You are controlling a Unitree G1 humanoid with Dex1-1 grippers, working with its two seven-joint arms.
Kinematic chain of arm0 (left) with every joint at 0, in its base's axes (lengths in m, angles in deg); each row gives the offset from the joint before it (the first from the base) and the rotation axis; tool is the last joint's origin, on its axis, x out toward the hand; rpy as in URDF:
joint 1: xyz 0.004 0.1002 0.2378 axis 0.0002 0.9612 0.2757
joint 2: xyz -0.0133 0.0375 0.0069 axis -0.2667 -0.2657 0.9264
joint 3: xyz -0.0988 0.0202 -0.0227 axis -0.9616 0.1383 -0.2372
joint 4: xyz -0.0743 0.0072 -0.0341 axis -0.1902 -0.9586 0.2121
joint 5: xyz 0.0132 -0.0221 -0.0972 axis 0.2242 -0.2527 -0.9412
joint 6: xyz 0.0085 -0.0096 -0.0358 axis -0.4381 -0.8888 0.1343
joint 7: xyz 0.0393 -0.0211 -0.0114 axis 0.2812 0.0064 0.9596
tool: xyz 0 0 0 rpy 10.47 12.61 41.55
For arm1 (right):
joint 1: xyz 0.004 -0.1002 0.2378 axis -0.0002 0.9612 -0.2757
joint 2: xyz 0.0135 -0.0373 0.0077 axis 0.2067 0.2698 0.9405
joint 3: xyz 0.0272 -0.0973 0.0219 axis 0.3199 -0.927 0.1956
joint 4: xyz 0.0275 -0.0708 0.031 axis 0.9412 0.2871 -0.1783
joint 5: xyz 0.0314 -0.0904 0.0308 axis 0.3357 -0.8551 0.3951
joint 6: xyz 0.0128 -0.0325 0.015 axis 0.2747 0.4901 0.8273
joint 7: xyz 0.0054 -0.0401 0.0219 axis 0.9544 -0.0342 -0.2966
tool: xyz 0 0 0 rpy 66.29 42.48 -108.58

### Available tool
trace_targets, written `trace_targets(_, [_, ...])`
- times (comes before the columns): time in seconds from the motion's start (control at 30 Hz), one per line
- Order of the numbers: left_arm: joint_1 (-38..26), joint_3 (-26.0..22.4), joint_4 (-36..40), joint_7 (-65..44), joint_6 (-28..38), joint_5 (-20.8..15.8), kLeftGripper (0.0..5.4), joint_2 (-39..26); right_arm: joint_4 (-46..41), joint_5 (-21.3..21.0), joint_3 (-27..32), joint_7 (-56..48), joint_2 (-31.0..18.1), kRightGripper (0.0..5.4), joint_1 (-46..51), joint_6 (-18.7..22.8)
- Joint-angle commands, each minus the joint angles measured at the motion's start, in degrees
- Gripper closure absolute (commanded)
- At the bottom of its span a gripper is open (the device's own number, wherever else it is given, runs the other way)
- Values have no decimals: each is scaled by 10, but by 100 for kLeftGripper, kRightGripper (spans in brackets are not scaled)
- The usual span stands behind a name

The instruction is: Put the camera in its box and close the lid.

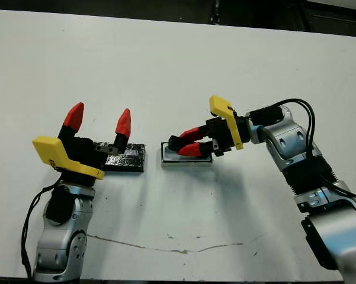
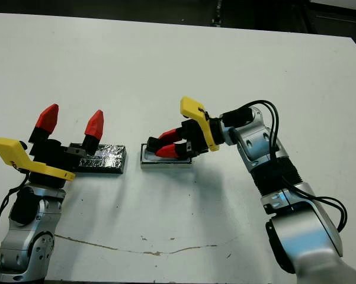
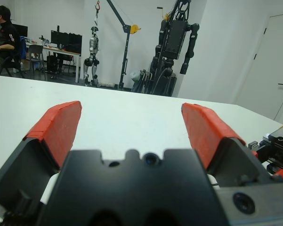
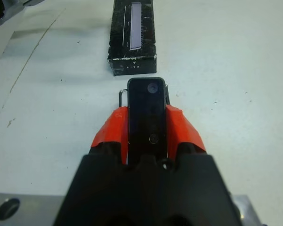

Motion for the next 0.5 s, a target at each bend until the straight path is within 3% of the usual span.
trace_targets(0.03, [7, -1, -2, 0, -1, -1, 0, -1, 8, -15, -12, -2, -21, 375, 24, 10])
trace_targets(0.5, [9, 0, 0, -1, 0, -1, 0, -3, -4, -28, -32, -3, -28, 375, 26, -7])
